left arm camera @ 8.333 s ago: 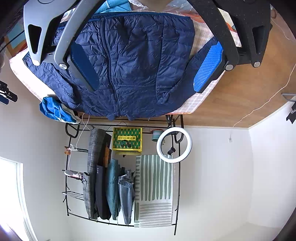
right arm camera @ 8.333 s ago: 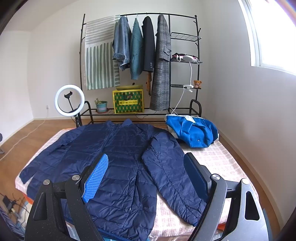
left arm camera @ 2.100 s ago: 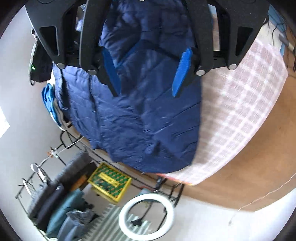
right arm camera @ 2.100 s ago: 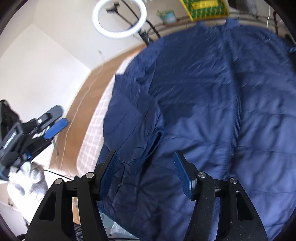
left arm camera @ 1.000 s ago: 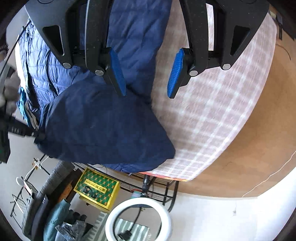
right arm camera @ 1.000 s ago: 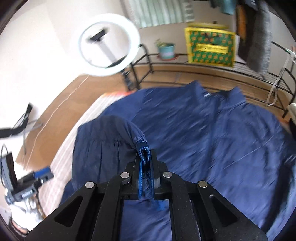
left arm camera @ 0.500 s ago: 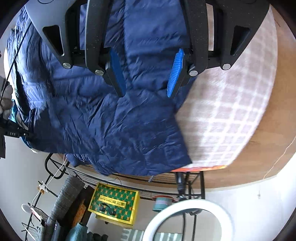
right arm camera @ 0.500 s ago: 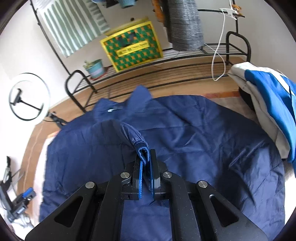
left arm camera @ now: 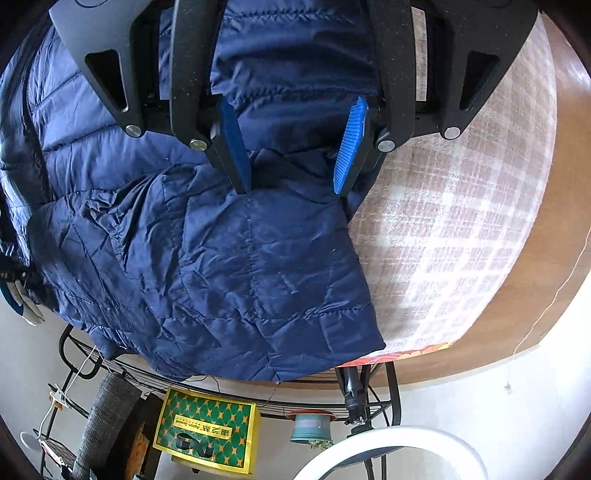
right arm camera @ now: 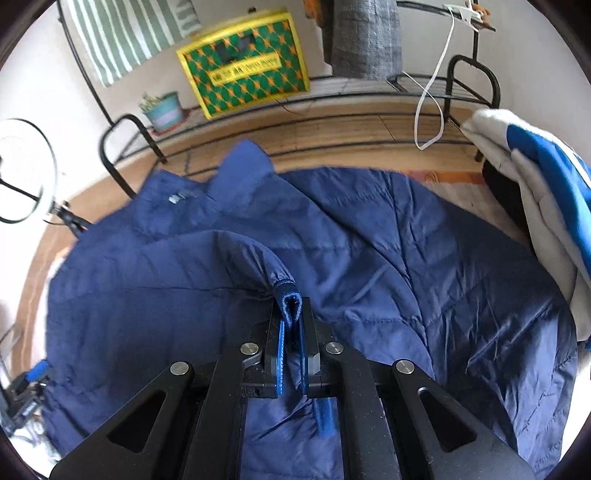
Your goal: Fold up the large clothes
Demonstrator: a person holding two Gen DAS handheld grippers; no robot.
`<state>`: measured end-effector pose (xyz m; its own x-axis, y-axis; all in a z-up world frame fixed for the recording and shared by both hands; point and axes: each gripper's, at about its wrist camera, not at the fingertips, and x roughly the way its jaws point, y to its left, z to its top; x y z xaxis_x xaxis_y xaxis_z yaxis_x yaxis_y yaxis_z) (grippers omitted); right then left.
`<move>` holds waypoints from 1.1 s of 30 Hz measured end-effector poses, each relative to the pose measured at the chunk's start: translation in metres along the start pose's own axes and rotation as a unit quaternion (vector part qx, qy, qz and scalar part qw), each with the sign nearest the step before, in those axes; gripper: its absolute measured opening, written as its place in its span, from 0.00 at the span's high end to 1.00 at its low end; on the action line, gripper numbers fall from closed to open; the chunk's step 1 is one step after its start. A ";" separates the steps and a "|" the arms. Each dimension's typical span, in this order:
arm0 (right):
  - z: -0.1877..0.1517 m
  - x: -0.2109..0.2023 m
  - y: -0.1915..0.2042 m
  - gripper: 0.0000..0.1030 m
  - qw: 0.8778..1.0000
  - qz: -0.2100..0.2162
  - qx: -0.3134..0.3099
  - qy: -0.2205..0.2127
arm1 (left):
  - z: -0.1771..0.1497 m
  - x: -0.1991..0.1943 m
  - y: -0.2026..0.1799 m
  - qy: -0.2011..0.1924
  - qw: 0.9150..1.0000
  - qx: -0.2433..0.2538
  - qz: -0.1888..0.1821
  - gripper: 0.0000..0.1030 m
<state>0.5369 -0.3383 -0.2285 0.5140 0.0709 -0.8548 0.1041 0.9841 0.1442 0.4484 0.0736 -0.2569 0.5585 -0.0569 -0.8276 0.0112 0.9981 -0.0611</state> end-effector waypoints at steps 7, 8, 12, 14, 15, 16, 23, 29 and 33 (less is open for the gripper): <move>-0.004 0.004 -0.002 0.78 0.999 -0.029 -0.002 0.024 | -0.006 -0.039 -0.007 -0.030 0.999 0.015 0.000 0.53; -0.003 0.000 -0.005 0.72 0.999 -0.020 0.010 0.029 | -0.007 -0.050 -0.009 -0.036 0.999 0.015 -0.005 0.53; -0.014 -0.029 -0.019 0.60 0.999 0.022 0.042 0.013 | -0.013 -0.089 -0.014 -0.057 0.998 0.019 -0.012 0.53; -0.025 -0.050 -0.028 0.60 0.998 0.036 0.047 -0.003 | -0.017 -0.108 -0.018 -0.065 0.997 0.025 -0.015 0.53; -0.034 -0.066 -0.034 0.60 0.998 0.042 0.050 -0.013 | -0.020 -0.124 -0.022 -0.071 0.997 0.032 -0.017 0.53; -0.038 -0.076 -0.038 0.60 0.997 0.046 0.051 -0.019 | -0.024 -0.137 -0.026 -0.078 0.996 0.036 -0.020 0.53; -0.083 -0.172 -0.073 0.60 0.993 0.070 0.061 -0.072 | -0.041 -0.217 -0.049 -0.119 0.991 0.032 -0.052 0.53; -0.120 -0.253 -0.094 0.60 0.990 0.061 0.045 -0.119 | -0.064 -0.273 -0.082 -0.131 0.987 0.049 -0.081 0.53; -0.151 -0.298 -0.111 0.60 0.987 0.046 0.035 -0.148 | -0.081 -0.308 -0.108 -0.136 0.983 0.046 -0.118 0.53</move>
<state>0.2440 -0.4442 -0.0653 0.7490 0.0984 -0.6552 0.0988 0.9613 0.2573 0.2080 -0.0182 -0.0406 0.7319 -0.2914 -0.6160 0.2359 0.9564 -0.1721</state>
